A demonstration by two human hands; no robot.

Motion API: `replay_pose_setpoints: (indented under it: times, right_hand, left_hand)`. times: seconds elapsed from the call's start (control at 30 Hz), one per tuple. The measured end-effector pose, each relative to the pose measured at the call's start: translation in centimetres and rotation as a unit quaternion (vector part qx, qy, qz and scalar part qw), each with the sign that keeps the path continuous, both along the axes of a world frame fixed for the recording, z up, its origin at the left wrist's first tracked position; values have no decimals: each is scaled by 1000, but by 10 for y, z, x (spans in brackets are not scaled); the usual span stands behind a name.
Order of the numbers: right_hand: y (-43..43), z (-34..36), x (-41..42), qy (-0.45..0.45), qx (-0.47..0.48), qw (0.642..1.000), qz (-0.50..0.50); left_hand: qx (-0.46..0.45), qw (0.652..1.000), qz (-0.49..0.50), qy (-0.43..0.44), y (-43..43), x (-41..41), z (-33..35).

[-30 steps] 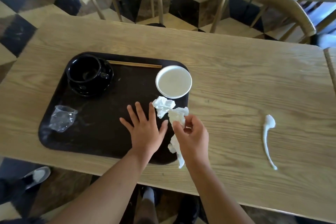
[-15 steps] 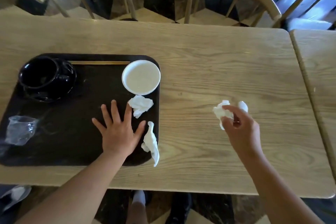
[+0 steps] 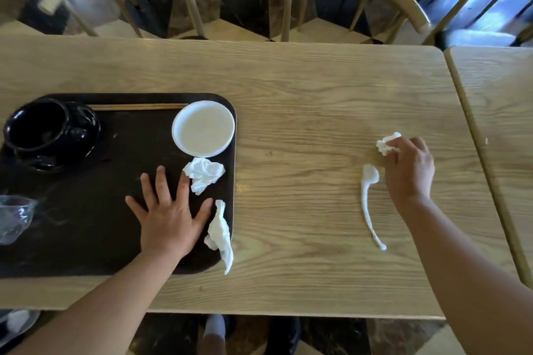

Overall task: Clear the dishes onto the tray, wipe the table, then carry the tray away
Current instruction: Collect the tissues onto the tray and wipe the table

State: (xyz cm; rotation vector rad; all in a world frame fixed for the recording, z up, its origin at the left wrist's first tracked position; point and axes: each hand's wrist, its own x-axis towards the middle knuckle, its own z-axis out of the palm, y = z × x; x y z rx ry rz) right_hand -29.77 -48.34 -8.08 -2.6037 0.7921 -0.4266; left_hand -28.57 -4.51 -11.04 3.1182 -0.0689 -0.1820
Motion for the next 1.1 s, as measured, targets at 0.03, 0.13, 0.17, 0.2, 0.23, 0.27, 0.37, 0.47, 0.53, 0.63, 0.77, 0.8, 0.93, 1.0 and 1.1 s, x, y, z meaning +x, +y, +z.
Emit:
replay_pose_setpoints:
  times: [0.03, 0.13, 0.17, 0.2, 0.23, 0.27, 0.37, 0.47, 0.53, 0.63, 0.77, 0.8, 0.93, 1.0, 1.1]
  right_hand:
    - [6, -1, -4, -1, -4, 1000, 22]
    - [26, 0, -25, -7, -18, 993, 118]
    - [38, 2, -35, -10, -13, 988, 151]
    - [52, 6, -48, -6, 3, 982, 188]
    - [68, 9, -62, 4, 15, 973, 232]
    - [86, 11, -80, 12, 21, 959, 283]
    - [134, 12, -137, 39, 31, 910, 412]
    - [156, 16, -185, 74, 87, 869, 481]
    - [155, 24, -198, 91, 147, 862, 477]
    - [126, 33, -179, 83, 186, 909, 364]
    - [66, 32, -112, 36, 97, 971, 215]
    - [53, 31, -95, 25, 82, 977, 194]
    - [23, 22, -47, 0, 64, 991, 116]
    - [20, 18, -34, -8, 53, 993, 102]
    - [28, 12, -31, -3, 28, 995, 100]
  left_hand:
    - [0, 1000, 1, 2, 0, 0, 0]
    - [0, 1000, 1, 9, -1, 0, 3]
    - [0, 1000, 3, 11, -2, 0, 4]
    - [-1, 1000, 4, 13, -2, 0, 6]
    - [-2, 1000, 5, 15, -2, 0, 6]
    - [-1, 1000, 6, 17, -3, -1, 6]
    - [-3, 1000, 8, 18, -2, 0, 5]
    - [-16, 1000, 8, 18, -2, 0, 4]
    - [-17, 1000, 8, 12, -2, 0, 4]
    - [-16, 1000, 5, 10, -1, 0, 3]
    - [-16, 1000, 7, 12, -1, -1, 4]
    - [-19, 1000, 6, 11, -1, -1, 4]
    - [-15, 1000, 4, 10, -1, -1, 5]
    - [-12, 1000, 3, 8, -1, -1, 5]
    - [-13, 1000, 4, 9, -1, 0, 6]
